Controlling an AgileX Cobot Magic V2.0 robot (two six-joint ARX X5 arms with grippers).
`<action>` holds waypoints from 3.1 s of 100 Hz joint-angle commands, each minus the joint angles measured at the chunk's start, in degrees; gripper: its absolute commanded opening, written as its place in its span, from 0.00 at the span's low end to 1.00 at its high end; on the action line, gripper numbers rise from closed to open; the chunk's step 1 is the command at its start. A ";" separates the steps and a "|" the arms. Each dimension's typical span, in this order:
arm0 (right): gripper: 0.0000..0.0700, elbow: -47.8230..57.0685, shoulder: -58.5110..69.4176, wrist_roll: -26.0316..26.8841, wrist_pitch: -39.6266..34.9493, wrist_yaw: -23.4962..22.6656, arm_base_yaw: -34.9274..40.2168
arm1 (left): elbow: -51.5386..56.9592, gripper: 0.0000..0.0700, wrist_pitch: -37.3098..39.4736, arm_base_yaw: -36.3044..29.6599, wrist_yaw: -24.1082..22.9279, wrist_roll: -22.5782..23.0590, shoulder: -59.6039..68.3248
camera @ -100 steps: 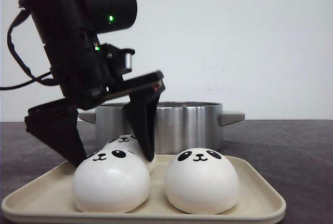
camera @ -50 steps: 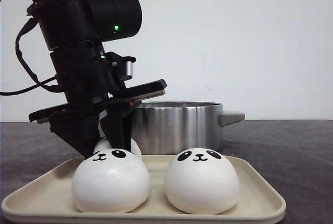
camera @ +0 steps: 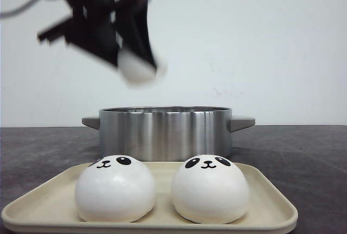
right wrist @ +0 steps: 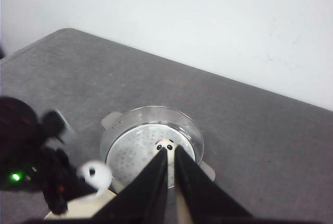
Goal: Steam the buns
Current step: 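Lift the bun with the left gripper and carry it over the pot, then lower the bun into the pot, open the left gripper, withdraw, then lower the right gripper onto the nearer bun on its side and grasp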
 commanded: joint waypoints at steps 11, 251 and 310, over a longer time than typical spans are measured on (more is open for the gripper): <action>0.02 1.11 0.76 0.87 1.29 0.04 0.74 | 4.17 0.01 1.84 3.15 -0.26 1.77 0.59; 0.81 -37.83 9.75 22.10 15.19 -27.12 -3.19 | 36.85 0.83 -25.31 0.55 -4.02 7.72 -13.20; 0.72 -37.86 33.40 21.77 21.24 -28.30 -4.22 | 36.85 0.83 -36.41 -1.01 -11.30 4.37 -26.29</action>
